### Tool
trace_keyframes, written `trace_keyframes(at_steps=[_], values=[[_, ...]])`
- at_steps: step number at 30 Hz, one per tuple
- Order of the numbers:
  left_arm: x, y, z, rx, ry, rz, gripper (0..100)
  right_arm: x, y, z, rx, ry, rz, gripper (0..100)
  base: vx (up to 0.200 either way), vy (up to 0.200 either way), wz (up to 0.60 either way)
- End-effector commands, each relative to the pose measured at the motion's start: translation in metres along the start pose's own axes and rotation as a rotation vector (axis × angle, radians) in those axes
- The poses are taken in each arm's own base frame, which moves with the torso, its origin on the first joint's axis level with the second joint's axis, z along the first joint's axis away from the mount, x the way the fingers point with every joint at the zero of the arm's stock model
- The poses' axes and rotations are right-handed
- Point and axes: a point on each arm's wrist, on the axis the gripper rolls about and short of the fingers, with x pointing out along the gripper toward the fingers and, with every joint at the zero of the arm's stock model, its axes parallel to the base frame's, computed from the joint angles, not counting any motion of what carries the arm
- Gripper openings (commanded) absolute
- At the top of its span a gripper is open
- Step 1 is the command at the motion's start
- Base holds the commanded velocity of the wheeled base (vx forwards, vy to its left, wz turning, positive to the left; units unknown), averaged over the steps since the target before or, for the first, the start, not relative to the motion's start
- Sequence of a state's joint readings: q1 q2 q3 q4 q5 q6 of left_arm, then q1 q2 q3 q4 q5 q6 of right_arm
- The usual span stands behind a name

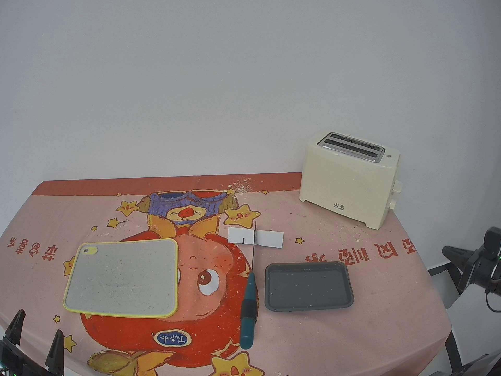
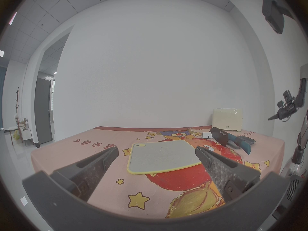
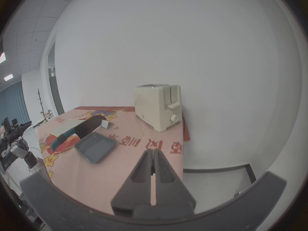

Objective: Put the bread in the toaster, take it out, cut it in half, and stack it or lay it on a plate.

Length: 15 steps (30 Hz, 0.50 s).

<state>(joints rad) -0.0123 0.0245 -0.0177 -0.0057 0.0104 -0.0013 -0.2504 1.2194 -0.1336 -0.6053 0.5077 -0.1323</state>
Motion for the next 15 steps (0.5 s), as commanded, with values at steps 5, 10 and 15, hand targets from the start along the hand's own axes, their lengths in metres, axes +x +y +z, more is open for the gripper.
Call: trace_keyframes(at_steps=[5, 10, 15], values=[[0.001, 0.000, -0.005, 0.000, 0.017, 0.000, 100, -0.021, -0.008, -0.013, 0.059, -0.034, -0.145, 0, 0.000, 0.000, 0.00], [0.001, 0.000, -0.005, 0.000, 0.017, 0.000, 100, -0.017, -0.007, -0.010, 0.044, -0.030, -0.104, 0, 0.000, 0.000, 0.00], [0.001, 0.000, -0.005, 0.000, 0.017, 0.000, 100, -0.008, 0.004, -0.008, 0.004, -0.009, 0.008, 0, 0.000, 0.000, 0.00]])
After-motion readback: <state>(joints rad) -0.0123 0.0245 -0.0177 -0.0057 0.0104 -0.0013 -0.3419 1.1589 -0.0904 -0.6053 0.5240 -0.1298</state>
